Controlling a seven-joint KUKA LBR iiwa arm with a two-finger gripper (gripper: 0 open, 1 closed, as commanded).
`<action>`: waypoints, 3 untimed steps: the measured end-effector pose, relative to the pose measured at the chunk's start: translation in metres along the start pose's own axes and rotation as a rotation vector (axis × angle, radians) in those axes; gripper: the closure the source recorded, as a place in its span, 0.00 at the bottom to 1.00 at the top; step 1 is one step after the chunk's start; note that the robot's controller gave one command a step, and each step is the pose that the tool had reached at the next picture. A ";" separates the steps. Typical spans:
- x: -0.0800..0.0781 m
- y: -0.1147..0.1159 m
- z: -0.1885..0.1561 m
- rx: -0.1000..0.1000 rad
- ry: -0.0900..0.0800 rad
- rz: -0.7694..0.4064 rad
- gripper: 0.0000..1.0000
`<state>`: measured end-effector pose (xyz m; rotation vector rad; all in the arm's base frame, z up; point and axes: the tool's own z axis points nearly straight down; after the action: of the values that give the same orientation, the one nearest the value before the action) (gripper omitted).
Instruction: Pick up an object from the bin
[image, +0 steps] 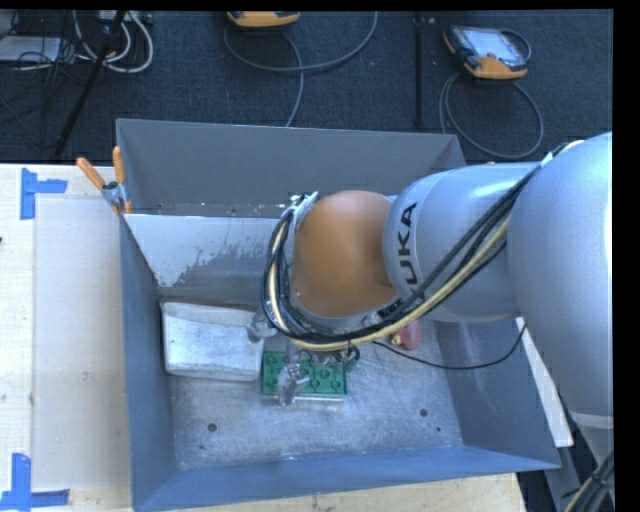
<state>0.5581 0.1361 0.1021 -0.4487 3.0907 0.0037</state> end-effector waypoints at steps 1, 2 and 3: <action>0.005 -0.082 0.002 0.004 0.017 0.007 0.00; 0.012 -0.081 -0.005 0.000 0.020 0.137 0.00; 0.012 -0.068 0.029 0.002 0.015 0.135 0.00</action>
Offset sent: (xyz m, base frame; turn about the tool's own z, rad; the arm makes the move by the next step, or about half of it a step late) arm 0.0167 -0.0745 -0.0021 -0.0010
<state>0.5663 0.0679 0.0733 -0.2397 3.1281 -0.0014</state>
